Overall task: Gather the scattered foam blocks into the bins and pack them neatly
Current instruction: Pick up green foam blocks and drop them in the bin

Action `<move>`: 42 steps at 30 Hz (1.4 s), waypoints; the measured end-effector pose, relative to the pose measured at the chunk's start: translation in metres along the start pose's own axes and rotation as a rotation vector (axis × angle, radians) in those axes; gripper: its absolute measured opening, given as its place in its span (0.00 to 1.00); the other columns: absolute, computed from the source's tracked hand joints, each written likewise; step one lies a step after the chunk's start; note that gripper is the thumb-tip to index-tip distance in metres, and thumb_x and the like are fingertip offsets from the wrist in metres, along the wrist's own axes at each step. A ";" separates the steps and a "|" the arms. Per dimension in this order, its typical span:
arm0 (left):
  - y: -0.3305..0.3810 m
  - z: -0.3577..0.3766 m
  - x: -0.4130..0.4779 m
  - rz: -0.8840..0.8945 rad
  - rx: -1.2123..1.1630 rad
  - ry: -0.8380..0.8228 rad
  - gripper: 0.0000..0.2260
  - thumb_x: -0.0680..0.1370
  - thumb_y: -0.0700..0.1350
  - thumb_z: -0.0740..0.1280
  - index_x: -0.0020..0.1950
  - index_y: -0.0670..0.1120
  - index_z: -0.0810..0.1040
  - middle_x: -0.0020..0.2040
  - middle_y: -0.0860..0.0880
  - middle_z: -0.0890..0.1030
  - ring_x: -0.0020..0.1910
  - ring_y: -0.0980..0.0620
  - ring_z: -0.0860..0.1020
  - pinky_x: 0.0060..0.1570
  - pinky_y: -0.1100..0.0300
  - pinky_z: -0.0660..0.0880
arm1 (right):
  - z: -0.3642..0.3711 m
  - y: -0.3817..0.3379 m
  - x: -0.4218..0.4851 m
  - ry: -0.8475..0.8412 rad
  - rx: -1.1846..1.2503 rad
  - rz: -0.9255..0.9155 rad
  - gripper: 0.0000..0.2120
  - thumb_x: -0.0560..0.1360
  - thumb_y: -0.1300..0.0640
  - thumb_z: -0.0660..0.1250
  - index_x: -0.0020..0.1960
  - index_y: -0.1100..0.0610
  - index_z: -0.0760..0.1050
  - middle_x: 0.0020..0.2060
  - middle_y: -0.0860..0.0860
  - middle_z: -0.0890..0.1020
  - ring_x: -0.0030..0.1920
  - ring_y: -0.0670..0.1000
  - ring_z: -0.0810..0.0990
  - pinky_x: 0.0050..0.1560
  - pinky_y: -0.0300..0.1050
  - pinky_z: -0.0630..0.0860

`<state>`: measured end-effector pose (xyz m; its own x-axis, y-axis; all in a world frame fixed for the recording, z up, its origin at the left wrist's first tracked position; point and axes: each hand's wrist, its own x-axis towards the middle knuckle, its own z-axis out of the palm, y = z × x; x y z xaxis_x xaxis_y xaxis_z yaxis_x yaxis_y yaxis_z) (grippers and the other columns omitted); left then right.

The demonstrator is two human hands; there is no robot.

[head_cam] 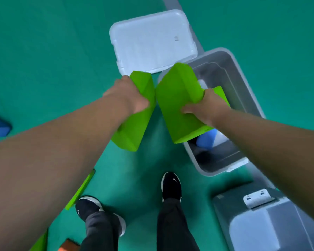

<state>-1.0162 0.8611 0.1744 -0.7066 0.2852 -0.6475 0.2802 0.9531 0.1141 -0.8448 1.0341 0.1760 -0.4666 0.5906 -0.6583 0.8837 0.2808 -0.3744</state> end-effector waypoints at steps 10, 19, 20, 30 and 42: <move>0.169 -0.007 0.005 0.417 0.065 0.077 0.35 0.76 0.62 0.68 0.76 0.42 0.64 0.69 0.40 0.72 0.66 0.36 0.74 0.57 0.48 0.72 | -0.098 0.111 0.006 0.307 -0.172 0.083 0.38 0.70 0.40 0.76 0.67 0.61 0.63 0.64 0.63 0.72 0.63 0.67 0.75 0.61 0.59 0.73; 0.134 0.091 0.016 0.351 0.273 -0.107 0.42 0.79 0.52 0.69 0.84 0.40 0.48 0.80 0.39 0.59 0.77 0.35 0.63 0.70 0.42 0.68 | -0.030 0.119 0.015 -0.297 -0.587 0.008 0.19 0.82 0.48 0.61 0.66 0.60 0.76 0.63 0.60 0.79 0.64 0.61 0.77 0.57 0.47 0.74; 0.123 0.095 0.016 0.382 0.253 -0.085 0.43 0.78 0.51 0.69 0.84 0.41 0.47 0.81 0.40 0.58 0.77 0.36 0.63 0.69 0.41 0.69 | -0.020 0.110 0.016 -0.316 -0.610 -0.008 0.17 0.81 0.50 0.61 0.63 0.59 0.78 0.61 0.59 0.80 0.63 0.60 0.78 0.56 0.46 0.75; -0.005 0.079 0.027 0.253 0.139 -0.134 0.16 0.79 0.45 0.64 0.64 0.41 0.70 0.63 0.40 0.72 0.59 0.36 0.76 0.46 0.49 0.70 | 0.061 -0.013 0.026 -0.315 -0.738 -0.264 0.15 0.83 0.54 0.57 0.54 0.62 0.78 0.56 0.61 0.81 0.56 0.61 0.79 0.48 0.46 0.72; -0.304 0.090 0.002 -0.066 0.104 -0.320 0.14 0.81 0.46 0.61 0.62 0.40 0.78 0.63 0.39 0.80 0.61 0.38 0.79 0.50 0.53 0.74 | 0.242 -0.191 -0.037 -0.432 -0.929 -0.494 0.13 0.80 0.60 0.57 0.52 0.61 0.80 0.53 0.58 0.82 0.53 0.62 0.81 0.46 0.44 0.73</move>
<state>-1.0440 0.5630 0.0707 -0.4906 0.1619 -0.8562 0.3176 0.9482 -0.0027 -1.0052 0.7755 0.1133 -0.5860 -0.0002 -0.8103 0.2004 0.9689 -0.1451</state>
